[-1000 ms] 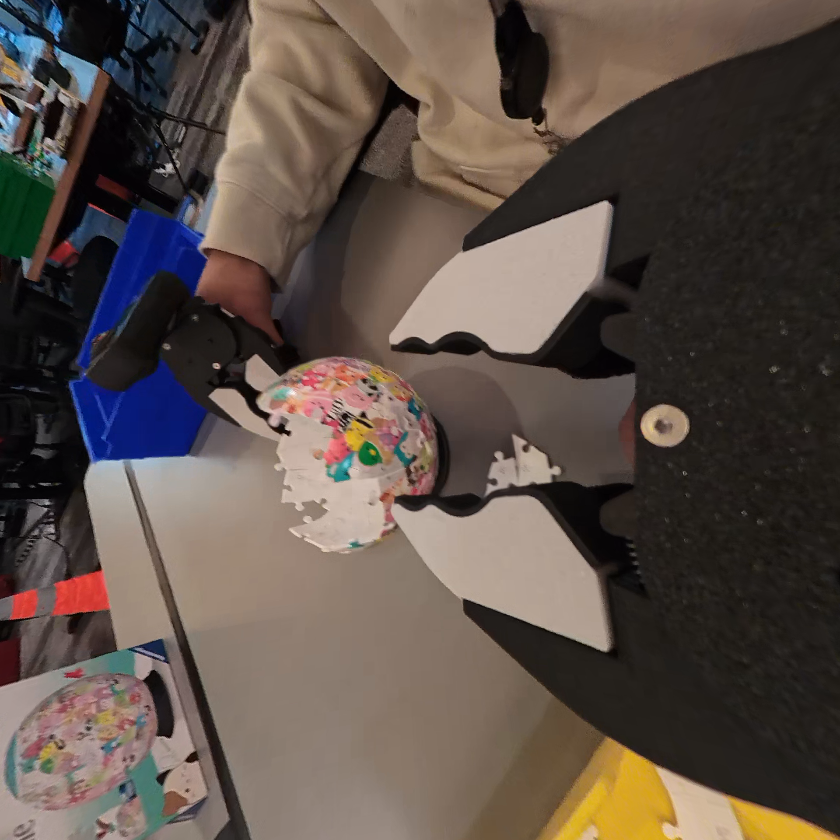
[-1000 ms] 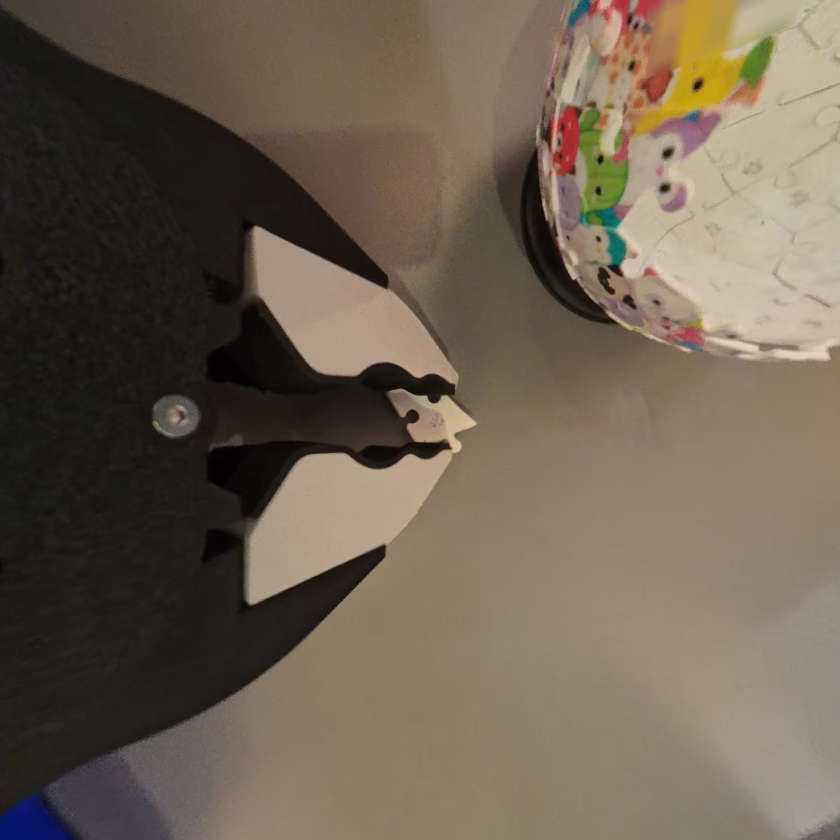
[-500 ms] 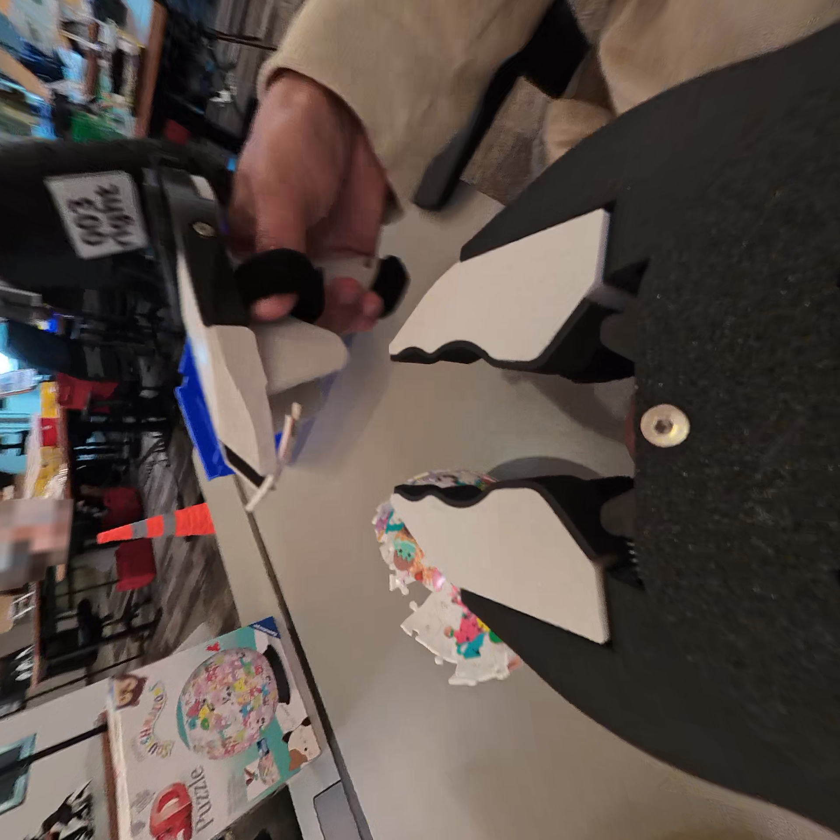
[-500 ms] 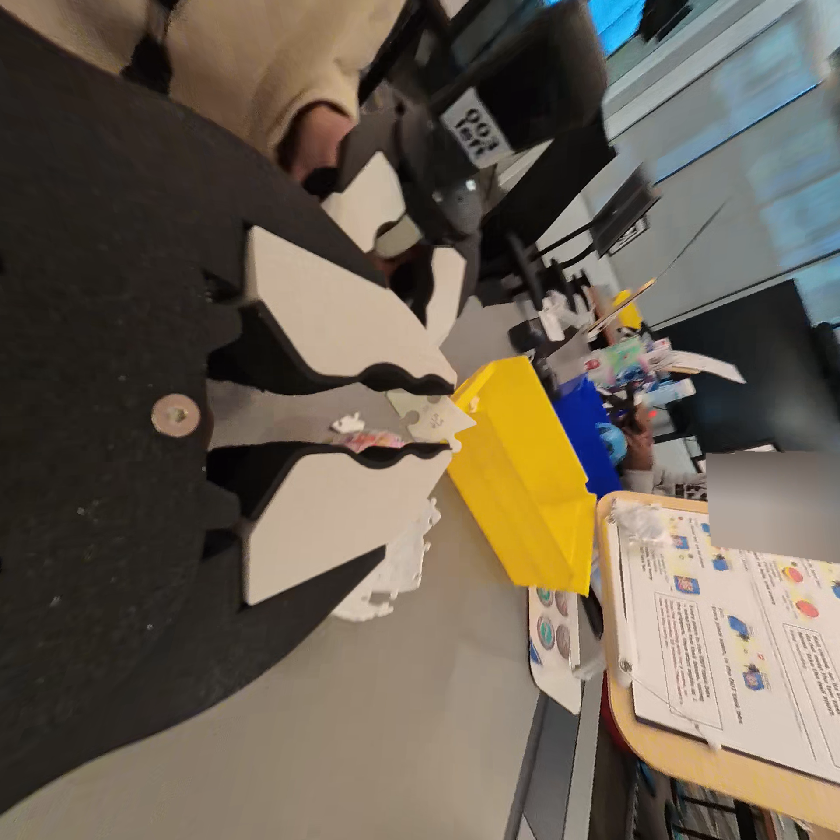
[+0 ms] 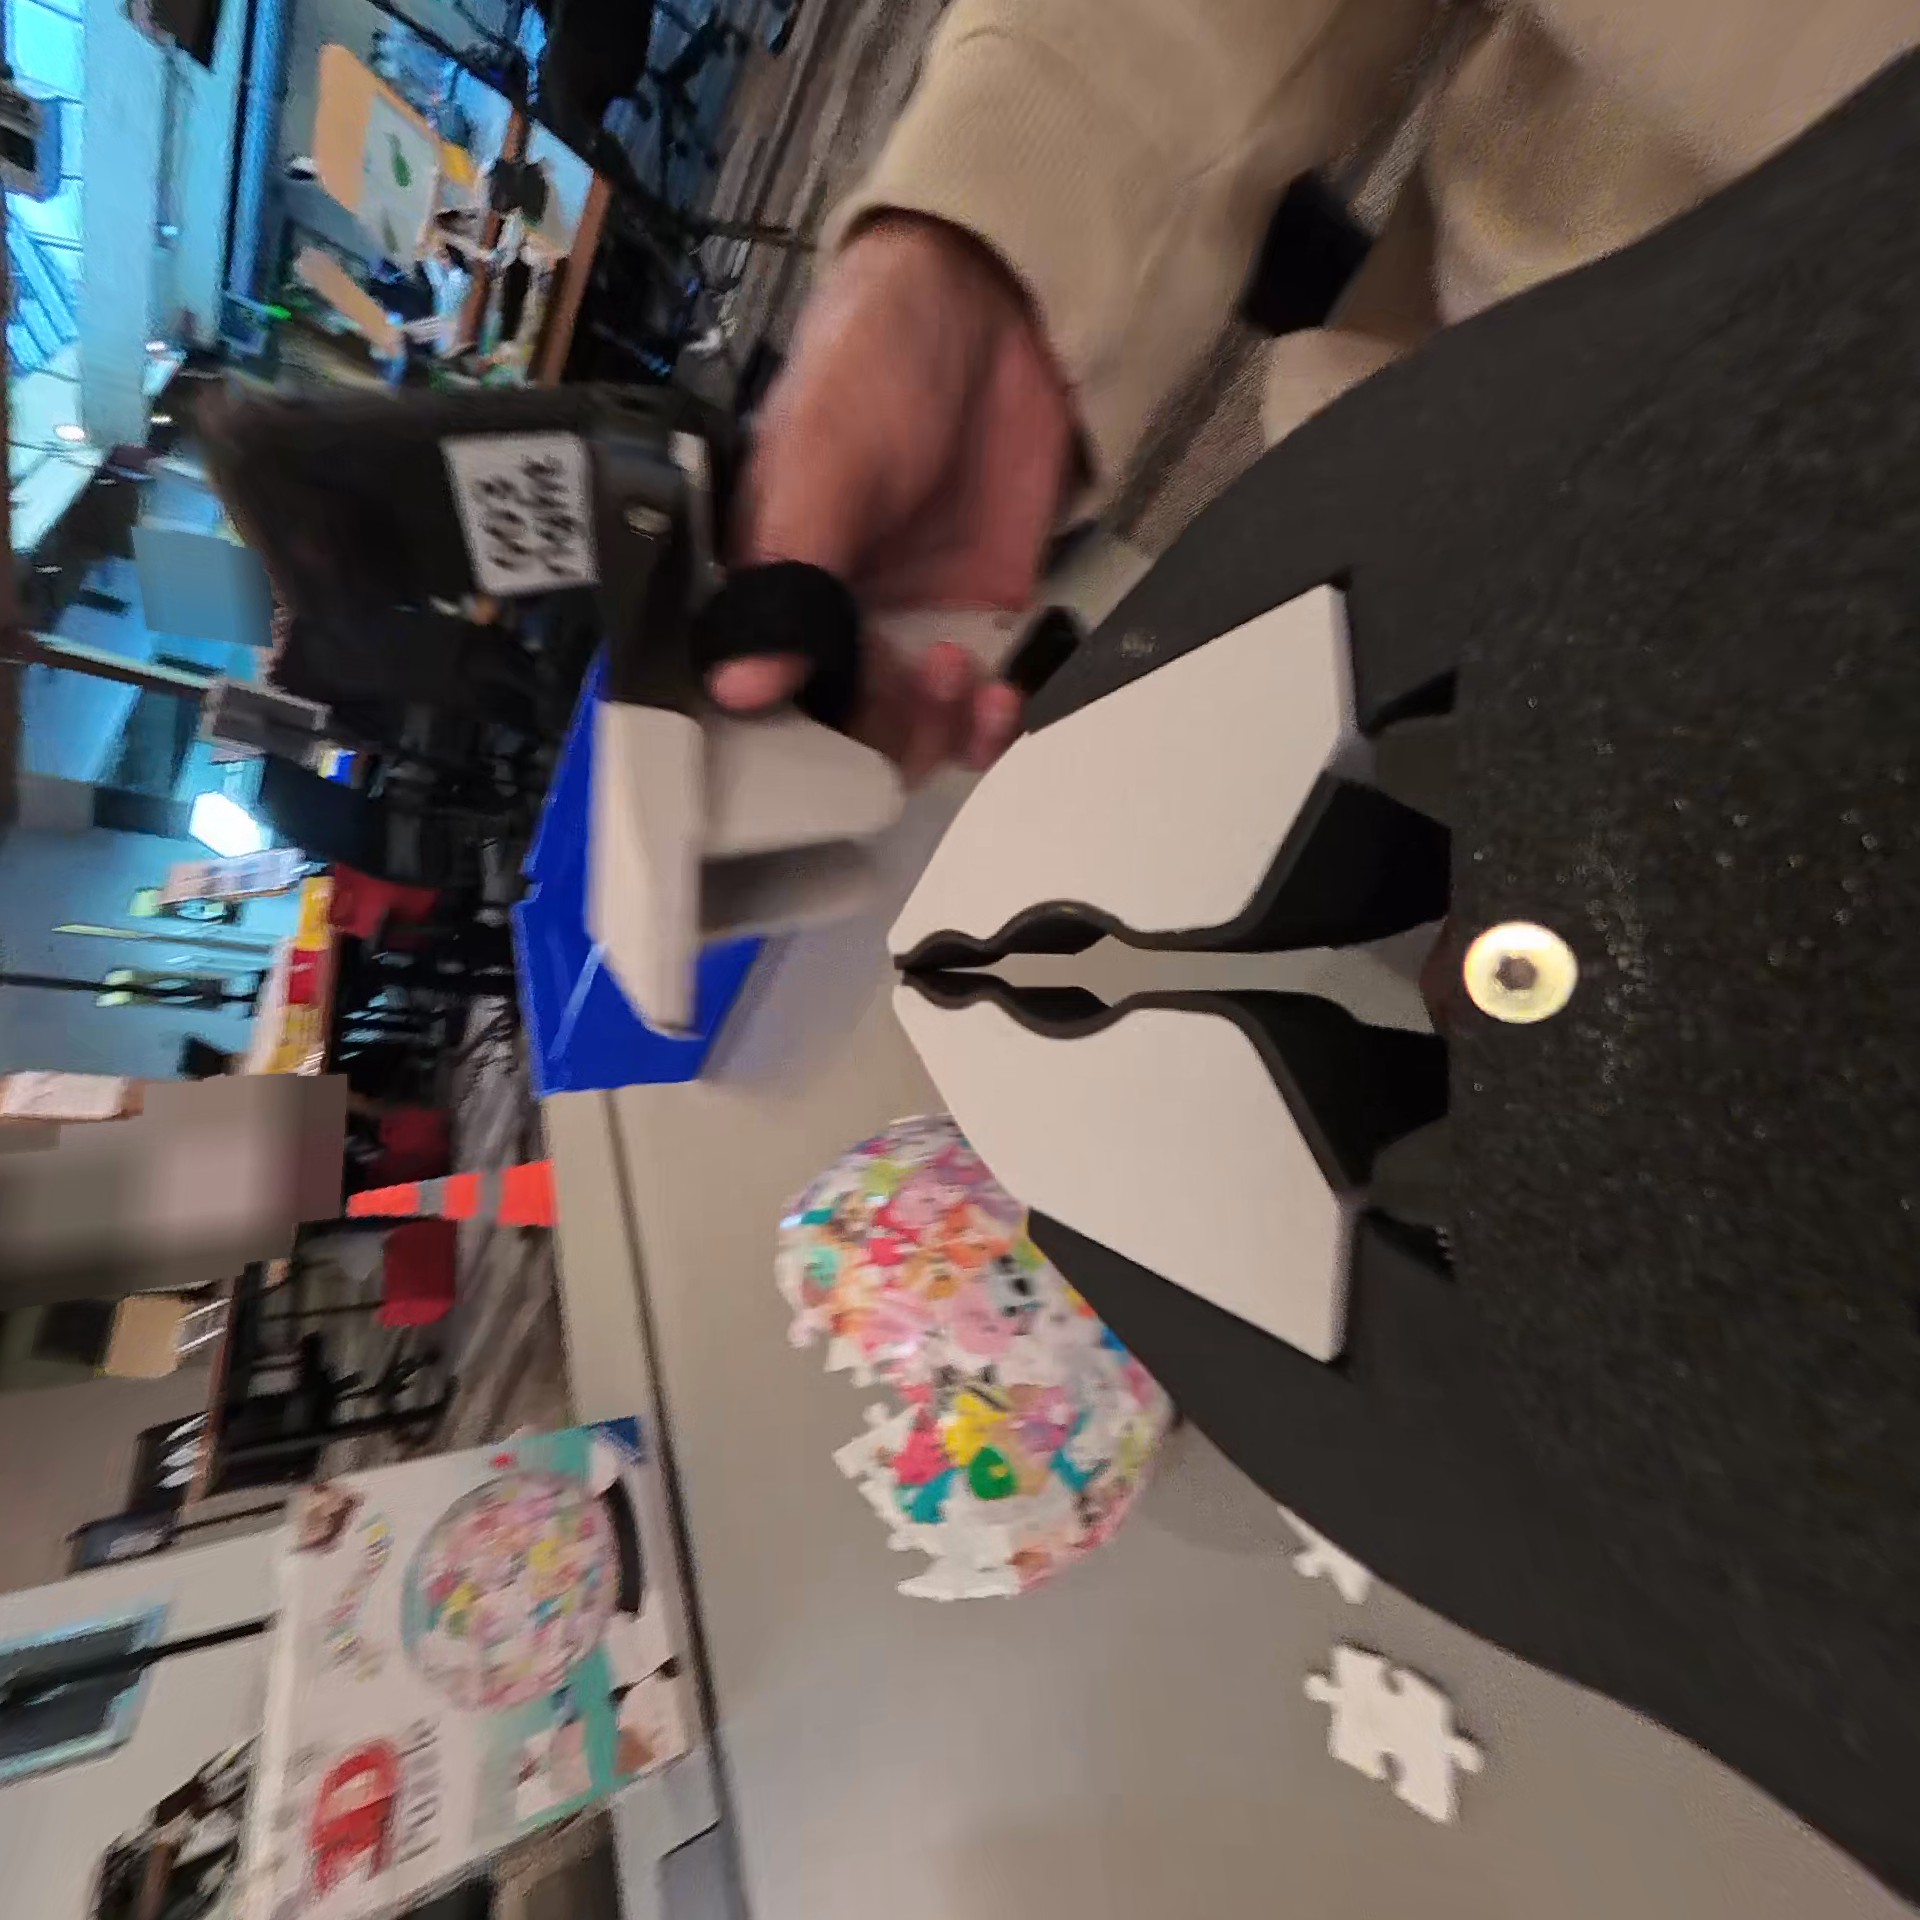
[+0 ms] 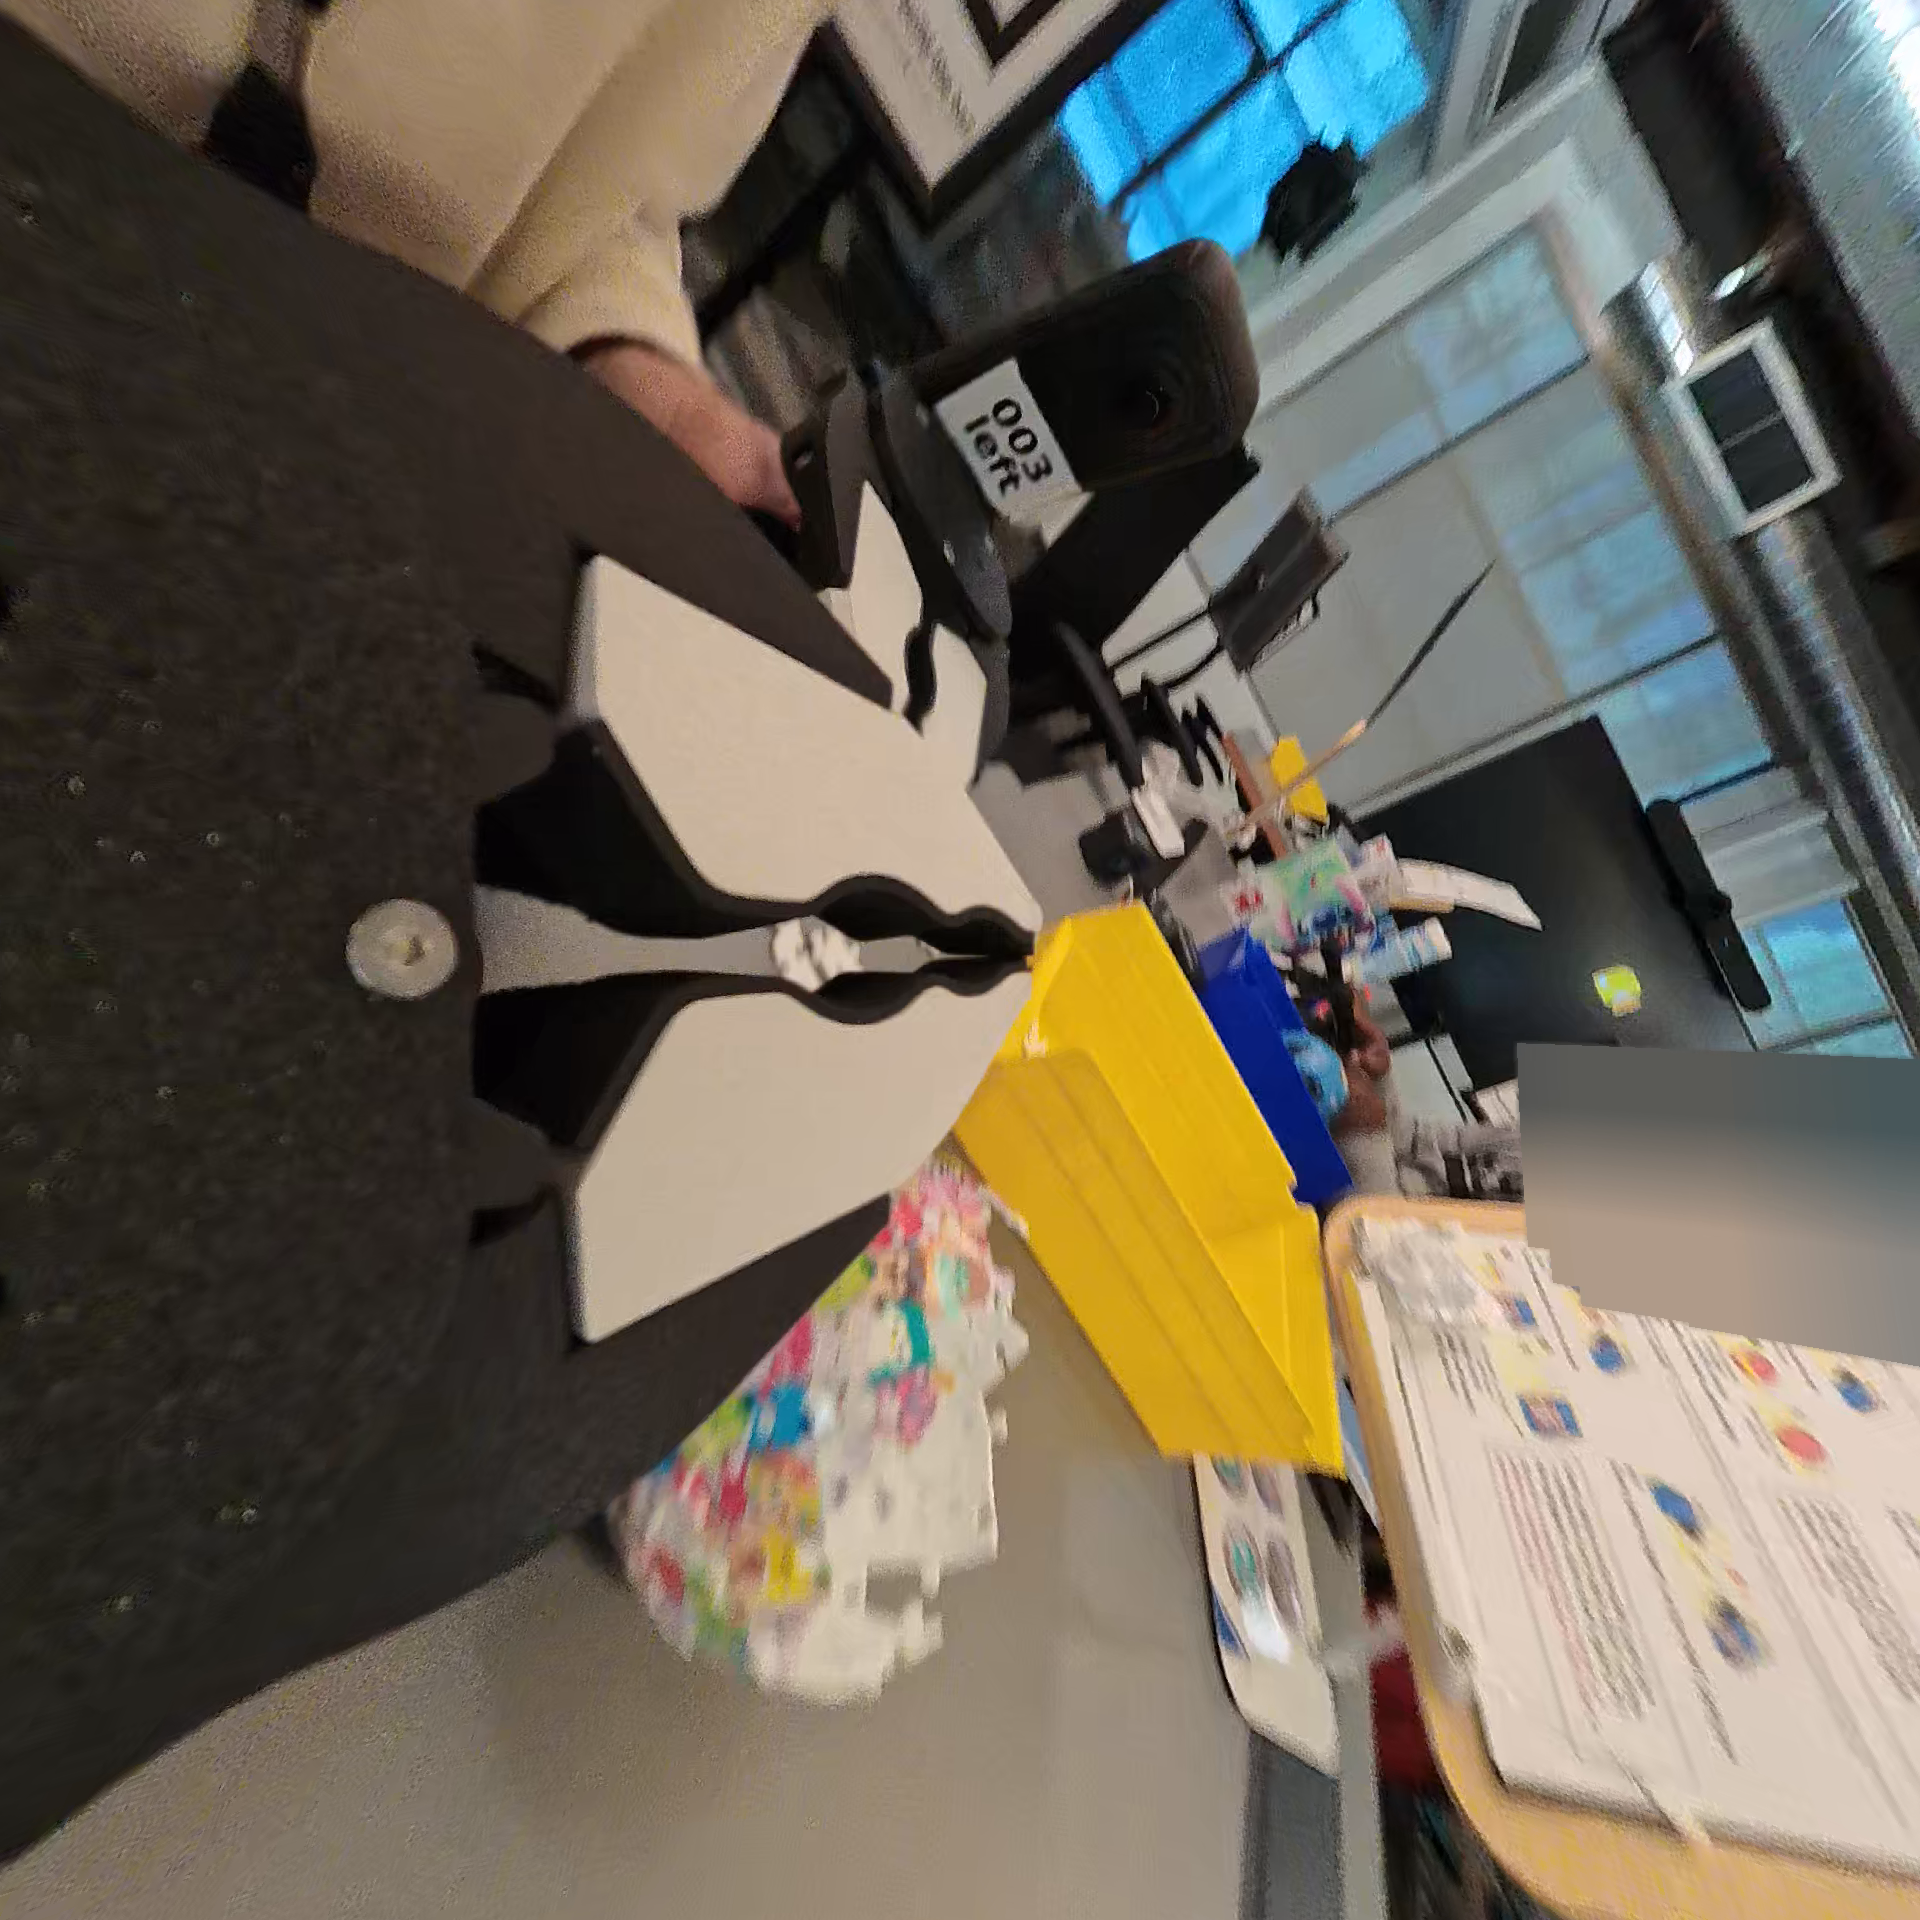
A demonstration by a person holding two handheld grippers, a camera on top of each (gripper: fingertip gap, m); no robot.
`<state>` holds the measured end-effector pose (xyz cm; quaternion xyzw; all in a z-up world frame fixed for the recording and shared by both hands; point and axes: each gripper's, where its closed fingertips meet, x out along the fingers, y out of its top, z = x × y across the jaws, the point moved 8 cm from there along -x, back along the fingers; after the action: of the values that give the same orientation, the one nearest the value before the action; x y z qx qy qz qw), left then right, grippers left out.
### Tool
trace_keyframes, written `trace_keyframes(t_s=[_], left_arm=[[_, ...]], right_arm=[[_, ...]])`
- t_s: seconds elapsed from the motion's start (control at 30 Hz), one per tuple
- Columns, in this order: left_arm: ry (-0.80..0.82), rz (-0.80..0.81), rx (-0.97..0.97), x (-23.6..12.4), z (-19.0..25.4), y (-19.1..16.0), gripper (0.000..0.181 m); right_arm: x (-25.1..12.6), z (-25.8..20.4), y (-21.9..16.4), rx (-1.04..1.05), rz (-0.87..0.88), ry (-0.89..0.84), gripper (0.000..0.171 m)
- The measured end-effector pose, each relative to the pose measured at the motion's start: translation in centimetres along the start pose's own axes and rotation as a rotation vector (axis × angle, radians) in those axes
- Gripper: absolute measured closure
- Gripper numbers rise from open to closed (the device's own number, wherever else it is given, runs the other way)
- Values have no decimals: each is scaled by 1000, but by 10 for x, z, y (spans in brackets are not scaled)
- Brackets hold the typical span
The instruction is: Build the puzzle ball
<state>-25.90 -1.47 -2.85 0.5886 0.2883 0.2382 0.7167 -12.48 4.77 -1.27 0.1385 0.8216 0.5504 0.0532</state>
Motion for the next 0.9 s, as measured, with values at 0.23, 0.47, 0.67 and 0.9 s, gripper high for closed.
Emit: trace_keyframes(t_s=[0.23, 0.47, 0.67, 0.9], left_arm=[[93, -189, -13, -64, -31, -34, 168], [20, -486, 102, -72, -47, -62, 151], [-95, -533, 150, -50, -40, -75, 151], [-100, -512, 161, -44, -40, -76, 153]], right_arm=[[-50, 23, -29, -425, -431, -182, 159], [-2, 4, -104, -601, -706, -157, 141], [2, 22, -110, -614, -787, -50, 153], [10, 28, -121, -617, -880, 60, 148]])
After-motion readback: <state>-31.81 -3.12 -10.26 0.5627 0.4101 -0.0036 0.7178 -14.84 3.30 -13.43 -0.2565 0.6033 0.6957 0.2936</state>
